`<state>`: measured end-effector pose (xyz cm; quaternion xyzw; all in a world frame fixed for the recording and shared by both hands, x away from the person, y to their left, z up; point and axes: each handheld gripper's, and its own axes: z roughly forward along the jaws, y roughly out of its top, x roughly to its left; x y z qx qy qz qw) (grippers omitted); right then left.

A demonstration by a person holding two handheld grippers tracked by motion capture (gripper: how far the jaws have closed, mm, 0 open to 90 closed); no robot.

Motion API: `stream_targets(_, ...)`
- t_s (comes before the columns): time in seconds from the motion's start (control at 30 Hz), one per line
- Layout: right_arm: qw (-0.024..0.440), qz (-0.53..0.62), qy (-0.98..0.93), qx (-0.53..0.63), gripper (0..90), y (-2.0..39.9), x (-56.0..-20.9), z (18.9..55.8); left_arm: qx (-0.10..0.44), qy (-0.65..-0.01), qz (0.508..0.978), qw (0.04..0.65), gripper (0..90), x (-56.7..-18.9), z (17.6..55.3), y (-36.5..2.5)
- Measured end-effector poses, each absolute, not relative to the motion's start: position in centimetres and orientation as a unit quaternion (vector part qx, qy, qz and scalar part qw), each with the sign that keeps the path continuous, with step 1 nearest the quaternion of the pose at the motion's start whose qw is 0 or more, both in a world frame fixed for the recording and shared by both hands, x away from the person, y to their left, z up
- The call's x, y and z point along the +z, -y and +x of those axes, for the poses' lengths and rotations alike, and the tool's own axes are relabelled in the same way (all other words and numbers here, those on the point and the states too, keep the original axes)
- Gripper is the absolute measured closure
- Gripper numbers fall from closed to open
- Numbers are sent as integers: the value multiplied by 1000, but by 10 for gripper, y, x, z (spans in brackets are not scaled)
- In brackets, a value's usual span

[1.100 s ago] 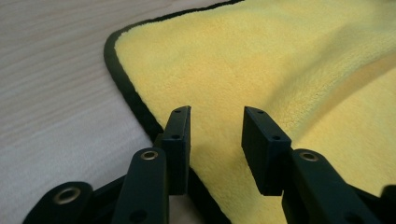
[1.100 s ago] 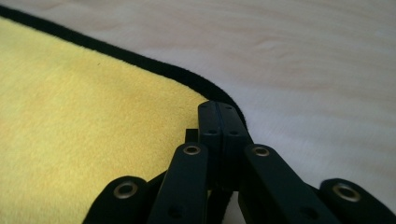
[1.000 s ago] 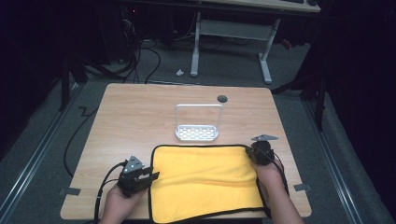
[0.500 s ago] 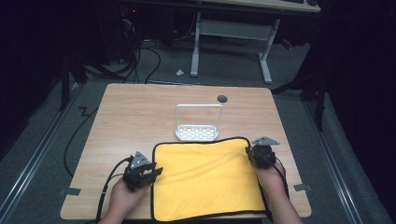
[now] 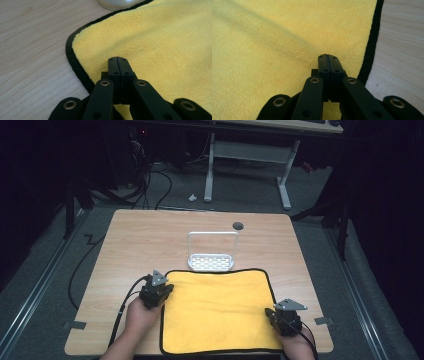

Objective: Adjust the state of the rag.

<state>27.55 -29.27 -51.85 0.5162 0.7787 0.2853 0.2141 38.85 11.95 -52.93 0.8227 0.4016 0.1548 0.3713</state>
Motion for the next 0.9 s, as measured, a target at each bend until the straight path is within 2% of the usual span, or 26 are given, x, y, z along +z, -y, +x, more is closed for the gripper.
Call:
stream_targets(0.17,221,511,-779,290,900,293,-520,263,153,-401,825,368,899,-529,389,-119)
stream_targets(0.2,220,513,-777,291,871,292,-520,263,147,-402,826,367,898,-527,390,-120)
stream_targets(0.3,226,510,-768,316,747,289,-512,264,153,-408,812,388,783,-520,393,-127)
stream_targets(0.33,230,506,-766,323,737,286,-508,265,151,-417,800,404,770,-518,396,-133)
stream_targets(0.43,238,491,-765,341,691,269,-499,267,149,-438,787,408,680,-518,406,-141)
stream_targets(0.53,239,466,-774,356,678,240,-495,268,124,-460,771,423,594,-520,420,-146)
stream_targets(0.63,233,437,-789,363,669,209,-496,265,111,-481,750,440,551,-525,429,-148)
stream_targets(0.8,219,386,-819,363,649,163,-500,261,99,-499,744,434,532,-536,438,-145)
stream_targets(0.9,207,367,-829,368,638,141,-502,258,104,-479,763,421,547,-534,440,-139)
